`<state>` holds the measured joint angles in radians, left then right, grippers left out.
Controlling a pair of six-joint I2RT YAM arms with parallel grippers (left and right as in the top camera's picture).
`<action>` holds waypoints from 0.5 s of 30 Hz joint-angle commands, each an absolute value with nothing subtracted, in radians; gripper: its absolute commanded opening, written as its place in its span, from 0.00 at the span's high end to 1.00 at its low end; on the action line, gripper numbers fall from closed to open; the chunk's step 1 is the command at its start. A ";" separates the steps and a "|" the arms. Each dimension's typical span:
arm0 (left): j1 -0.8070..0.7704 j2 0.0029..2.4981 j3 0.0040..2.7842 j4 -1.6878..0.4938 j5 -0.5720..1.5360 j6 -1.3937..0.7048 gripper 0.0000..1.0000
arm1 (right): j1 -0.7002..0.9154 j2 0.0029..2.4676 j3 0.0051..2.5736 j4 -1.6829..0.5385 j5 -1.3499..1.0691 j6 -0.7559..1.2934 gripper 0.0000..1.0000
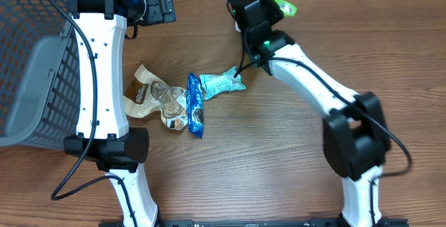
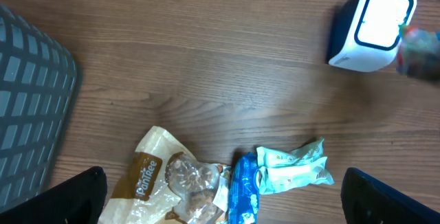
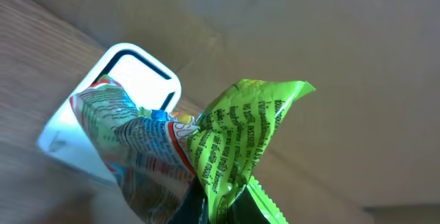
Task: Scan the item barcode
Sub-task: 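Hold the green bag in front of the scanner window, then move the green bag right and drop it on the table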
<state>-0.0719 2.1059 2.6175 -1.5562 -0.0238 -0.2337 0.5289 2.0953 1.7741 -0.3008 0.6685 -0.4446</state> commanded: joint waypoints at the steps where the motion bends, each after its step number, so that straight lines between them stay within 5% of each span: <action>1: -0.073 2.106 2.628 -1.556 -0.033 -0.233 0.00 | 0.511 1.845 1.800 -0.384 0.579 -0.163 0.96; 7: -0.073 2.106 2.628 -1.556 -0.033 -0.233 0.00 | 0.335 1.621 1.800 -0.694 0.212 0.202 0.96; 15: -0.073 2.106 2.628 -1.556 -0.033 -0.233 0.00 | -0.107 1.561 1.789 -1.113 -0.091 0.521 0.96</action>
